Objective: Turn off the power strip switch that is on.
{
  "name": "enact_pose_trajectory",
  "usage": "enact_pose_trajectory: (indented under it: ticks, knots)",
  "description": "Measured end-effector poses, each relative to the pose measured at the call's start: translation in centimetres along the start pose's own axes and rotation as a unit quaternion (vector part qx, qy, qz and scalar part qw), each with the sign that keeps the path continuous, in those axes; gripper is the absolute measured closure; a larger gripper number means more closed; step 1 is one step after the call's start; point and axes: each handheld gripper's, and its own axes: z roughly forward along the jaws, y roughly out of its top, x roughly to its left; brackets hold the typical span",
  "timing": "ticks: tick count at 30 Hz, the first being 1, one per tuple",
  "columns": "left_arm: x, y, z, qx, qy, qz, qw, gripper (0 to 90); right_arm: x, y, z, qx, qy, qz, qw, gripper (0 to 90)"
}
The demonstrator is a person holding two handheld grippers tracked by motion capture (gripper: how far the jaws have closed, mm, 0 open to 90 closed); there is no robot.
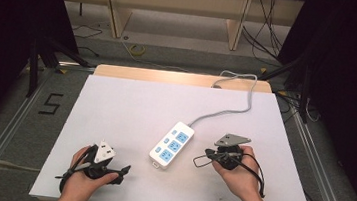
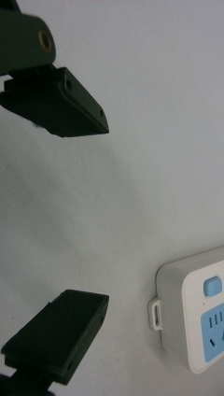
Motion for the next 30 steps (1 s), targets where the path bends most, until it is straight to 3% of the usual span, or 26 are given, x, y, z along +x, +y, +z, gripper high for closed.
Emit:
enact_pose_trajectory:
  ticks: [30]
  knots:
    - [0.0, 0.0, 0.1, 0.002, -0.001, 0.002, 1.0000, 14.7, 0.3, 1.6, 1.2, 0.001, 0.005, -0.006, 1.0000, 90.0]
